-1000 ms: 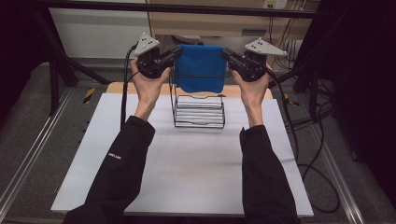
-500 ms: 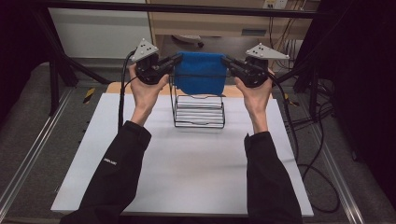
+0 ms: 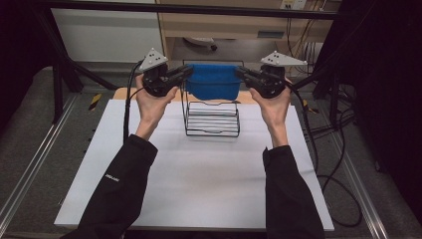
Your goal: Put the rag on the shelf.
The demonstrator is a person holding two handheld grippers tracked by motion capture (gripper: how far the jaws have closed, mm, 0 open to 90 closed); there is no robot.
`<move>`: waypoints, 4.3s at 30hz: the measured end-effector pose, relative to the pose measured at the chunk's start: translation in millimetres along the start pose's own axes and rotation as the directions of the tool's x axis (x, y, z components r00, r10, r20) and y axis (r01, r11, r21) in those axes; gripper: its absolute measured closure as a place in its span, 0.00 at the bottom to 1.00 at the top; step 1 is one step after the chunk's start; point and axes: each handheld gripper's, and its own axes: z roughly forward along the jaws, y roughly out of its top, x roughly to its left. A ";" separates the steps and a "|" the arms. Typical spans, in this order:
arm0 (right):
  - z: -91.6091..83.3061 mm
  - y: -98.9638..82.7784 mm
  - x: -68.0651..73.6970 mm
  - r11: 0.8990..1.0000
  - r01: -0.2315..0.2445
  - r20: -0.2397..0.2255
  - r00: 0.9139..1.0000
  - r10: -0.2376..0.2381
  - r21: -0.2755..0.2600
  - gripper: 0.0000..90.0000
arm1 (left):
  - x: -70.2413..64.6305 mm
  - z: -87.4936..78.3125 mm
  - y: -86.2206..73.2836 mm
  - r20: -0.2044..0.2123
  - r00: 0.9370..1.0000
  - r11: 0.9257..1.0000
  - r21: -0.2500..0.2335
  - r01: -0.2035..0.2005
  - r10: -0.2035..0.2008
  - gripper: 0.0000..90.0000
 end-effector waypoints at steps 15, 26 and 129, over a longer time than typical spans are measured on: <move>-5.1 -18.6 0.2 0.998 -0.042 -0.064 0.997 0.045 0.047 0.94 | -4.4 -2.8 -12.2 0.019 1.000 0.996 0.084 0.013 -0.015 0.90; -6.2 -22.3 0.9 0.998 -0.017 -0.075 0.997 0.021 0.057 0.95 | -1.9 -16.1 -0.3 0.034 0.999 0.997 0.070 0.021 -0.023 0.79; -61.0 -131.6 22.4 0.961 -0.096 -0.055 0.992 0.114 0.259 0.01 | 9.3 -107.7 -164.1 -0.026 0.998 0.891 0.450 0.058 -0.051 0.06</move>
